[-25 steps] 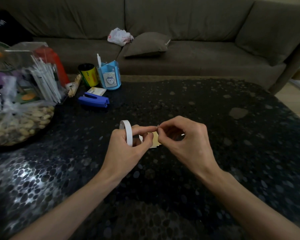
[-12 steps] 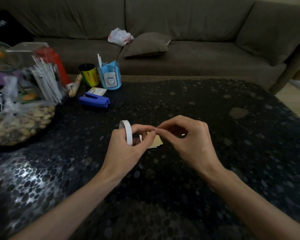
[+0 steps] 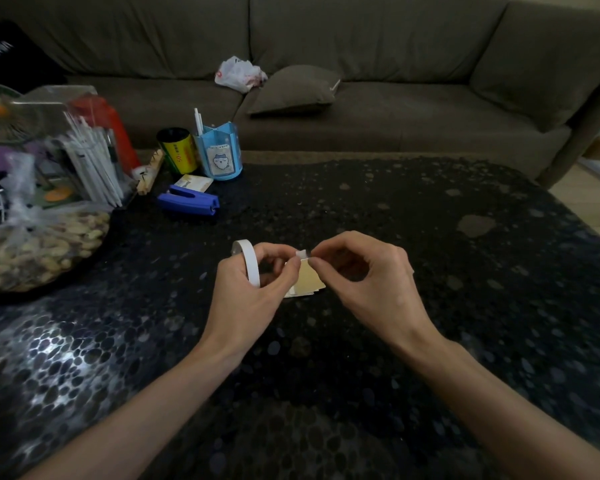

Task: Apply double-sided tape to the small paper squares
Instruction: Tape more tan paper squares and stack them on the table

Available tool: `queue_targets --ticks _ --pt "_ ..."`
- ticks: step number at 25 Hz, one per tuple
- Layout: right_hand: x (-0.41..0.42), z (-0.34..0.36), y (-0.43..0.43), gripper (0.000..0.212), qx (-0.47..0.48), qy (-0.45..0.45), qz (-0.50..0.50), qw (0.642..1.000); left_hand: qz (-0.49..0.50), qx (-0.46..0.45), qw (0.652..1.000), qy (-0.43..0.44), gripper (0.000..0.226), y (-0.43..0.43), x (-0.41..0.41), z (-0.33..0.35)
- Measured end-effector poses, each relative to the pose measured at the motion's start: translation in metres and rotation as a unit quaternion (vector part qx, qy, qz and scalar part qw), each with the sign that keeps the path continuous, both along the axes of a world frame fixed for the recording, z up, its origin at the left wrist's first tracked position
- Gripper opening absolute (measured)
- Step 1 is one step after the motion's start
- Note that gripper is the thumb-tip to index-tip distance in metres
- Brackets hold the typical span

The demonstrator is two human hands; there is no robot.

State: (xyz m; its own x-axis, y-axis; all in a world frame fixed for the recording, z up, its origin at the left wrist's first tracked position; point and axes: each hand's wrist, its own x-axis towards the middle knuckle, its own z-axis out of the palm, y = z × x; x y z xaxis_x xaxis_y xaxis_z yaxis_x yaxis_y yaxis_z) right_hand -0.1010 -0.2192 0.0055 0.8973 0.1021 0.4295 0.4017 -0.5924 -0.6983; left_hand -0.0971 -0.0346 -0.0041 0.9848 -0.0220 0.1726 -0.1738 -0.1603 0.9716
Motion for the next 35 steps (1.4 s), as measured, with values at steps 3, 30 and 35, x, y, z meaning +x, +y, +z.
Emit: queue_targets --ticks 3,30,35 --pt "-0.0012 -0.0002 0.0009 0.015 0.003 -0.005 0.010 1.000 -0.008 0.010 1.000 -0.005 0.013 0.0011 -0.0007 0.0005" --pt "-0.0003 -0.0009 -0.0010 0.013 0.004 -0.007 -0.010 1.000 -0.038 0.056 0.997 -0.049 0.023 0.0008 -0.0012 0.0017" --pt "0.0001 -0.0014 -0.0012 0.015 0.006 -0.007 -0.005 1.000 -0.034 0.054 0.997 -0.045 0.025 0.0003 -0.0018 0.0022"
